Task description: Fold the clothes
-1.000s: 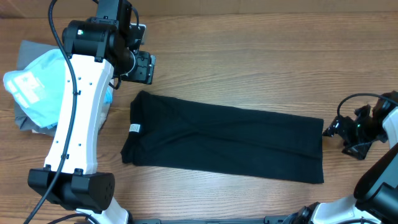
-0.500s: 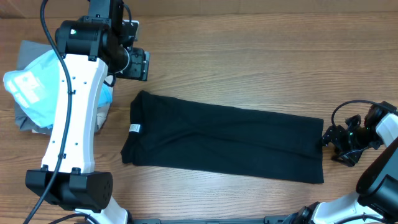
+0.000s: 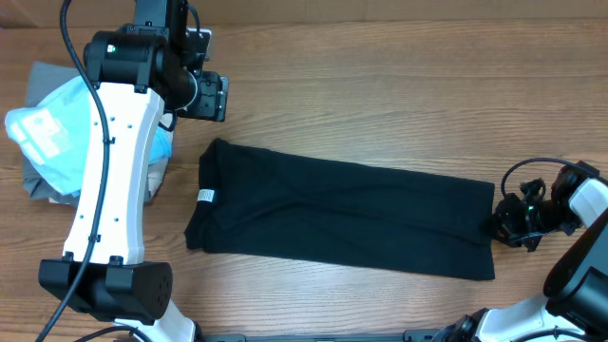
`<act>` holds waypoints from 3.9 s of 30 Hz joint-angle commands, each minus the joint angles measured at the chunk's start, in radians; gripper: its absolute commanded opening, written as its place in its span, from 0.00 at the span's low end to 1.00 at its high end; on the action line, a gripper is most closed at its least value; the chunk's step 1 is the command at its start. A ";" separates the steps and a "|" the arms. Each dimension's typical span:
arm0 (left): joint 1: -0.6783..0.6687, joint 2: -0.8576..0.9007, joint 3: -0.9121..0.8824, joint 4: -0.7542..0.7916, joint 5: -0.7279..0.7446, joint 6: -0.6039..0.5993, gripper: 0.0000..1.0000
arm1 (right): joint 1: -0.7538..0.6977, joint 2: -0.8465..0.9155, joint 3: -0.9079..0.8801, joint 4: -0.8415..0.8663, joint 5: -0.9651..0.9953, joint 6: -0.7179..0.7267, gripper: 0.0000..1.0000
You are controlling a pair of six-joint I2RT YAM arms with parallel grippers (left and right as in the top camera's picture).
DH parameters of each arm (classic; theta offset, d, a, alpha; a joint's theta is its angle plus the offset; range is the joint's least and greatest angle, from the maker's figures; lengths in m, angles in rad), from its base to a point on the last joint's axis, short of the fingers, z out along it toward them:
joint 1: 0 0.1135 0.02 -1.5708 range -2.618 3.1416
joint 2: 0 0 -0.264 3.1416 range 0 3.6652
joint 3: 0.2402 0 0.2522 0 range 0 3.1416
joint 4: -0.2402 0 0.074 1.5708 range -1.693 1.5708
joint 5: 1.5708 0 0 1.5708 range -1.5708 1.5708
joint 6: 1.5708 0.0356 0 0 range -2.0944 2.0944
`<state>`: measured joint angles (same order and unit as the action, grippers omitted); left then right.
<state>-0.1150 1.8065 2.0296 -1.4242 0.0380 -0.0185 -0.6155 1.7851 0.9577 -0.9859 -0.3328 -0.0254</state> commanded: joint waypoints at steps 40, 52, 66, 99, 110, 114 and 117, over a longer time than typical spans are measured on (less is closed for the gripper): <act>0.005 0.005 0.003 0.011 0.008 0.022 0.77 | 0.230 -0.169 0.209 -0.173 0.026 0.142 0.04; 0.004 0.005 0.003 0.015 0.008 0.018 0.78 | 0.584 -0.169 0.209 -0.116 0.059 0.348 0.04; 0.004 0.005 0.003 0.013 0.019 0.018 0.78 | 0.714 -0.169 0.209 -0.085 0.049 0.392 0.25; 0.003 0.005 0.003 0.006 0.019 0.018 0.79 | 0.555 -0.084 0.077 0.313 -0.439 0.260 0.04; 0.003 0.005 0.003 -0.008 0.019 0.019 0.78 | 0.476 -0.183 0.098 0.014 0.011 0.287 0.04; 0.003 0.005 0.003 0.003 0.019 0.019 0.79 | 0.478 -0.167 0.027 -0.013 0.077 0.291 0.04; 0.003 0.005 0.003 0.004 0.019 0.019 0.79 | 0.498 -0.157 -0.041 0.013 0.011 0.320 0.04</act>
<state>-0.1150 1.8065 2.0296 -1.4223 0.0422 -0.0185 -0.1371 1.6154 0.9752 -0.9867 -0.3222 0.2699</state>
